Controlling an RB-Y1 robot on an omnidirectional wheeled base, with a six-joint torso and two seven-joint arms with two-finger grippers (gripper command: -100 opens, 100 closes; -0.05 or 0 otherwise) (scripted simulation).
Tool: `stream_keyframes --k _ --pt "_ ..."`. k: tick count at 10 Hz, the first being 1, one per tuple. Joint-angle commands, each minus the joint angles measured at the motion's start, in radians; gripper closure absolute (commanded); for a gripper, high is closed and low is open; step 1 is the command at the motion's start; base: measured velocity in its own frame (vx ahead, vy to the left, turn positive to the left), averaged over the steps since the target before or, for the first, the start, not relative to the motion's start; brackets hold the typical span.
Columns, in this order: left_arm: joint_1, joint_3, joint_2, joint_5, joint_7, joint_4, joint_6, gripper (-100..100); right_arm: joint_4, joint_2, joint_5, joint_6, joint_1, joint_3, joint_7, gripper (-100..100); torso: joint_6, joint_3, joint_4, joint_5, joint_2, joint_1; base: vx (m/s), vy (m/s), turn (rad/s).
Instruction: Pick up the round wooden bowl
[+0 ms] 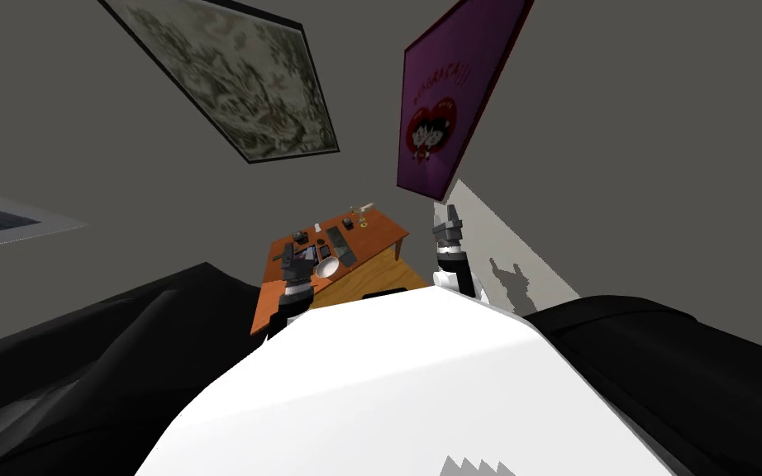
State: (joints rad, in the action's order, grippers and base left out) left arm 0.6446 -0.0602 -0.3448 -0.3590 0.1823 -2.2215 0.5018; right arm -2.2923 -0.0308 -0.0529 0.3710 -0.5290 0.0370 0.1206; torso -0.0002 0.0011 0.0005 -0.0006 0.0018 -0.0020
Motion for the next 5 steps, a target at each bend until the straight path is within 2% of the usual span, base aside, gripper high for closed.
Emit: stream_keyframes --k 1,2,3,4,5 --pt "0.026 -0.011 -0.049 -0.050 0.003 0.026 -0.006 -100 0.000 0.000 0.000 0.000 0.000 0.000 0.000 0 0.000 0.000 0.000 0.000 0.000 0.000 -0.011 -0.045 -0.261" --pt "0.045 -0.020 -0.080 -0.079 0.005 0.051 -0.015 -100 0.000 0.000 0.000 0.000 0.000 0.000 0.000 0 0.000 0.000 0.000 0.000 0.000 0.000 -0.010 -0.055 -0.351" --pt "0.045 -0.020 -0.089 -0.102 0.005 0.051 -0.015 -100 0.000 0.000 0.000 0.000 0.000 0.000 0.000 0 0.000 0.000 0.000 0.000 0.000 0.000 -0.006 -0.034 -0.102" --pt "0.063 -0.030 -0.130 -0.137 0.007 0.077 -0.025 -100 0.000 0.000 0.000 0.000 0.000 0.000 0.000 0 0.000 0.000 0.000 0.000 0.000 0.000 0.001 -0.038 -0.221" --pt "0.063 -0.030 -0.130 -0.149 0.007 0.077 -0.025 -100 0.000 0.000 0.000 0.000 0.000 0.000 0.000 0 0.000 0.000 0.000 0.000 0.000 0.000 -0.004 -0.028 -0.117"
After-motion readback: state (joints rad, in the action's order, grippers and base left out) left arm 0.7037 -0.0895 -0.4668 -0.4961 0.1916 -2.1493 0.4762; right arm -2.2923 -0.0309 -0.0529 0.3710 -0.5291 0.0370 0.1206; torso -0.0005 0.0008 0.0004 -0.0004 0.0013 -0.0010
